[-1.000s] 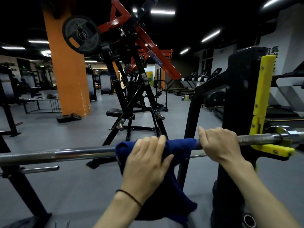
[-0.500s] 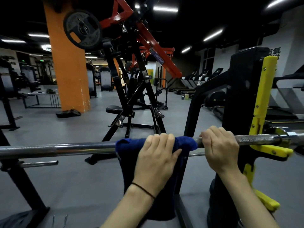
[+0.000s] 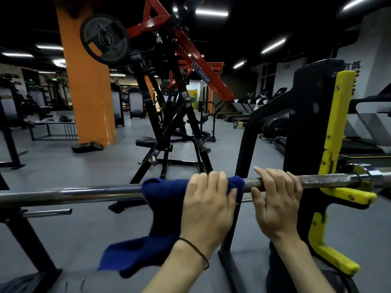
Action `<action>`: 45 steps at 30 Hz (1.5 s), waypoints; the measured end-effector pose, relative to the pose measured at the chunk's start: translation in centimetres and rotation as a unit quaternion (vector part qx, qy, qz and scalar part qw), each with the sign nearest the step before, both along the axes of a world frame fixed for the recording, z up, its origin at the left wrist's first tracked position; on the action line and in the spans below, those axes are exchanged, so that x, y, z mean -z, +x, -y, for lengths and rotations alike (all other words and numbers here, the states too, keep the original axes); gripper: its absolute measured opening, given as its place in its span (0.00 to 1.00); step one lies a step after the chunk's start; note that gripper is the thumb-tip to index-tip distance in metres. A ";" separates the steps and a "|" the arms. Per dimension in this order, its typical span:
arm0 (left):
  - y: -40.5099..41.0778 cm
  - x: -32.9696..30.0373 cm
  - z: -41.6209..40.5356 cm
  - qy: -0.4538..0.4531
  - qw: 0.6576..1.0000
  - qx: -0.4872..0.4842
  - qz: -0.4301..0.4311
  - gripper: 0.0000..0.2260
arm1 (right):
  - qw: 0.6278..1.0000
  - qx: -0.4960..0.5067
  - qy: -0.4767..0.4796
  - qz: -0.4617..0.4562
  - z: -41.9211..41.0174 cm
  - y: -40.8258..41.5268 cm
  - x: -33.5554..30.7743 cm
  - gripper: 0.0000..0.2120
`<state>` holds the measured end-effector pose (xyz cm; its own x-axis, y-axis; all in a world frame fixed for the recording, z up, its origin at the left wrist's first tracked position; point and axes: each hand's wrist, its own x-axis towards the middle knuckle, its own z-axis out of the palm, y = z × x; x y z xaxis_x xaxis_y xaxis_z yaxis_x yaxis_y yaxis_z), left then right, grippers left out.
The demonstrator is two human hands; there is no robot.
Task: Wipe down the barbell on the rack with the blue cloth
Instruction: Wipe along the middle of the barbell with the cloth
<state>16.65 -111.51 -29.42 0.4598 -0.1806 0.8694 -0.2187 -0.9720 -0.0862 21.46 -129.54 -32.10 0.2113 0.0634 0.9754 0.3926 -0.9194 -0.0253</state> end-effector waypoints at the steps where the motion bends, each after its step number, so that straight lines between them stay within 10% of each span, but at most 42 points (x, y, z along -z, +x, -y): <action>1: 0.2 0.1 -0.1 0.010 1.000 0.013 0.004 0.16 | 1.000 0.000 -0.012 0.000 0.3 0.0 0.0 0.23; 8: -1.5 1.2 -9.0 0.028 1.000 -0.004 0.008 0.23 | 0.999 0.004 -0.032 0.011 0.8 0.1 0.1 0.23; 34: 1.3 -0.2 0.8 0.067 0.997 -0.023 0.038 0.19 | 0.992 0.017 -0.118 0.035 2.1 0.9 -1.3 0.23; 45: -0.5 0.5 -8.3 0.091 0.993 -0.017 0.069 0.21 | 0.983 0.013 -0.142 -0.115 2.6 1.2 -6.0 0.37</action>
<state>16.20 -103.18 -29.91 0.3468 -0.3270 0.8791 -0.1603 -0.9441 -0.2880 22.64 -132.13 -26.10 0.4287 0.3172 0.8459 0.3823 -0.9121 0.1483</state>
